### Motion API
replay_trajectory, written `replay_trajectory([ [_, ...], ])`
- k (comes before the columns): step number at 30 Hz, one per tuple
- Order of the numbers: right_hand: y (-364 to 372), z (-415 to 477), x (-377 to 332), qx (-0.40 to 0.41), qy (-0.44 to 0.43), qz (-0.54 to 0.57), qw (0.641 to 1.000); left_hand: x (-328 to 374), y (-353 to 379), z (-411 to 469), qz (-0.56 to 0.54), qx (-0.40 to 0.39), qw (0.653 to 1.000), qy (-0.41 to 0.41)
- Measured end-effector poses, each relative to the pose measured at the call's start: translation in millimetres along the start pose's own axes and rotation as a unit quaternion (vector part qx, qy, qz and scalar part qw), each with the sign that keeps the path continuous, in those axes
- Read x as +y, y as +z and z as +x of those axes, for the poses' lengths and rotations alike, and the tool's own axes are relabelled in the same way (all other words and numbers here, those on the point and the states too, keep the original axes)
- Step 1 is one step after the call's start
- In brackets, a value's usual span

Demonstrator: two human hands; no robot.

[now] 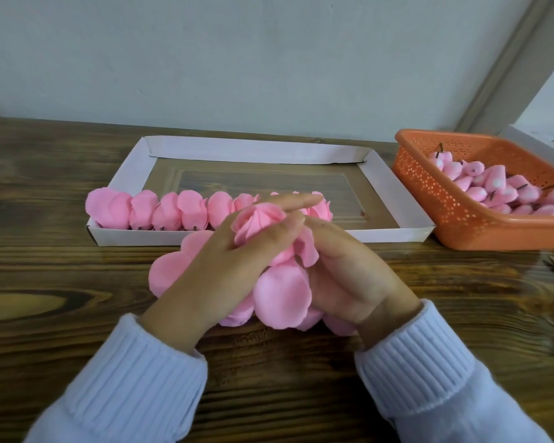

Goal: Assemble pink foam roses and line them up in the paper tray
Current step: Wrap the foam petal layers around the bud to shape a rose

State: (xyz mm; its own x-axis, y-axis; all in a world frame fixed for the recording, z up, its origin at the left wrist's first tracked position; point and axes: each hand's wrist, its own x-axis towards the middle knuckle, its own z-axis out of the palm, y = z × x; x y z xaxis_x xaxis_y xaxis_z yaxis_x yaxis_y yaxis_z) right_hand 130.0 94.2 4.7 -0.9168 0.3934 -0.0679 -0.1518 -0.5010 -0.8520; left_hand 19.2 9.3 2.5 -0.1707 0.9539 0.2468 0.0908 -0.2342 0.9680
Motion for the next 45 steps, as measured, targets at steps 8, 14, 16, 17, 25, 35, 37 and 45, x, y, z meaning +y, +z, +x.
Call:
replay_trajectory([
  [8, 1.0, 2.2, 0.8, 0.100, -0.092, -0.010, 0.991, -10.0, 4.1, 2.8, -0.117, 0.214, 0.970, -0.022],
  [14, 1.8, -6.9, 4.6, 0.193, -0.250, -0.301, 0.900, -8.4, 7.1, 4.6, -0.118, 0.182, 0.976, -0.005],
  [16, 3.0, -6.1, 5.8, 0.223, -0.293, -0.358, 0.858, -6.8, 9.4, 4.6, -0.089, 0.167, 0.982, 0.009],
  [17, 3.2, -5.8, 6.6, 0.235, -0.309, -0.374, 0.842, -6.6, 9.6, 4.7, -0.084, 0.169, 0.982, 0.009],
  [25, 5.8, -7.4, 6.3, 0.241, -0.373, -0.416, 0.793, -2.9, 15.0, 4.1, -0.034, 0.132, 0.989, 0.058],
  [35, 3.5, -6.8, 8.1, 0.301, -0.372, -0.493, 0.726, -9.8, 19.0, 5.2, 0.035, 0.144, 0.986, 0.080],
  [37, 3.7, -7.2, 7.6, 0.305, -0.375, -0.501, 0.718, -12.2, 19.8, 5.6, 0.037, 0.147, 0.985, 0.079],
  [45, 8.5, -7.9, 7.7, 0.270, -0.392, -0.408, 0.779, -13.0, 20.3, 6.7, -0.054, 0.228, 0.972, 0.011],
])
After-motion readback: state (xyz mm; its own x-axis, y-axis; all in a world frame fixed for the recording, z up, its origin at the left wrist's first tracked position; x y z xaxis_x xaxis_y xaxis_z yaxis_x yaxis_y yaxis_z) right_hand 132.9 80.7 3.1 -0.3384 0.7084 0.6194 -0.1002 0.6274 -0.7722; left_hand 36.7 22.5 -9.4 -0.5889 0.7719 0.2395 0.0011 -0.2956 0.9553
